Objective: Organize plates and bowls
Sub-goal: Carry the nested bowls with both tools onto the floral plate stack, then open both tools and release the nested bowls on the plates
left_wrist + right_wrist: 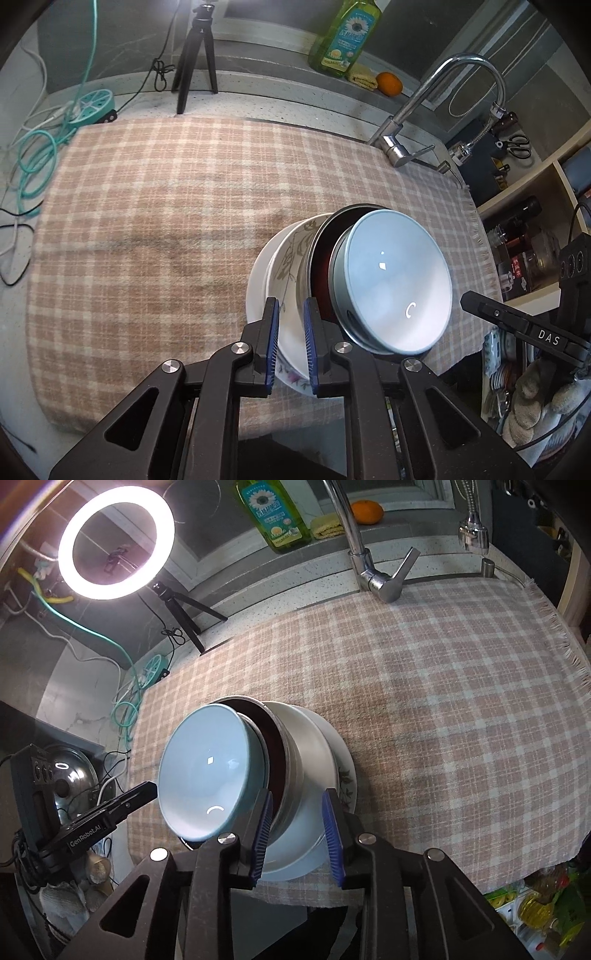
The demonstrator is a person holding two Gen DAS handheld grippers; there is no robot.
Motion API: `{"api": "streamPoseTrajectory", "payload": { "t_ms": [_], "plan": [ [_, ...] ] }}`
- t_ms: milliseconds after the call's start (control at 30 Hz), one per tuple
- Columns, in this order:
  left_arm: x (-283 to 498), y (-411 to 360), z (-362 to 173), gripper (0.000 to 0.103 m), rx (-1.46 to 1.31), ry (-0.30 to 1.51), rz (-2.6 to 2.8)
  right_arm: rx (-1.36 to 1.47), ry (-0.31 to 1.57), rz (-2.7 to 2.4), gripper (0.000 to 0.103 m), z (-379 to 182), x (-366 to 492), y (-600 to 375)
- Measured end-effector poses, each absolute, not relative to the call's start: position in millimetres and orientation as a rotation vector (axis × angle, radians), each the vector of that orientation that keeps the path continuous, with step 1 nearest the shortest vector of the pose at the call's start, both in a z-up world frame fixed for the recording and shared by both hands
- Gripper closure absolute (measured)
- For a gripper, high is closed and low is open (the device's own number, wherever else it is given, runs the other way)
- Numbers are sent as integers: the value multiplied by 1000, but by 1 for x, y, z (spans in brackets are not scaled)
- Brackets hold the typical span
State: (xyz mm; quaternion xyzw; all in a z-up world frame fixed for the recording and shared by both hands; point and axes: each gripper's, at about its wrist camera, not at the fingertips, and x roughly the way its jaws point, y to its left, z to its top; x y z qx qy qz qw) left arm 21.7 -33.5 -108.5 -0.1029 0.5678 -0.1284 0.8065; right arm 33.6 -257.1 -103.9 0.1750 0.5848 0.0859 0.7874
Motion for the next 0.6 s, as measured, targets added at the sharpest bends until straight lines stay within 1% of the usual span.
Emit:
{"api": "streamPoseTrajectory", "payload": {
  "t_ms": [67,167,233,300,367,400,467,533,600],
  "plan": [
    [16,-34,-106,86,-212,1207,-269,362,1248,185,78,-102,28,-256],
    [6,-36,-102,86,-192,1185,-257,331,1230,188,76,-100,19,-254],
    [0,-37,-100,86,-186,1173,-249,310,1219,188,67,-100,14,-253],
    [-6,-39,-98,85,-184,1164,-245,284,1201,182,65,-100,7,-253],
    [-13,-41,-95,84,-169,1146,-234,265,1188,177,65,-99,0,-253],
    [-17,-43,-94,83,-161,1138,-231,260,1181,176,65,-98,-3,-253],
    [-24,-46,-91,75,-156,1126,-229,254,1165,178,65,-96,-10,-254],
    [-32,-49,-89,74,-149,1110,-225,242,1141,176,62,-92,-16,-254],
    [-39,-53,-85,74,-146,1093,-218,222,1114,175,62,-87,-23,-254]
  ]
}}
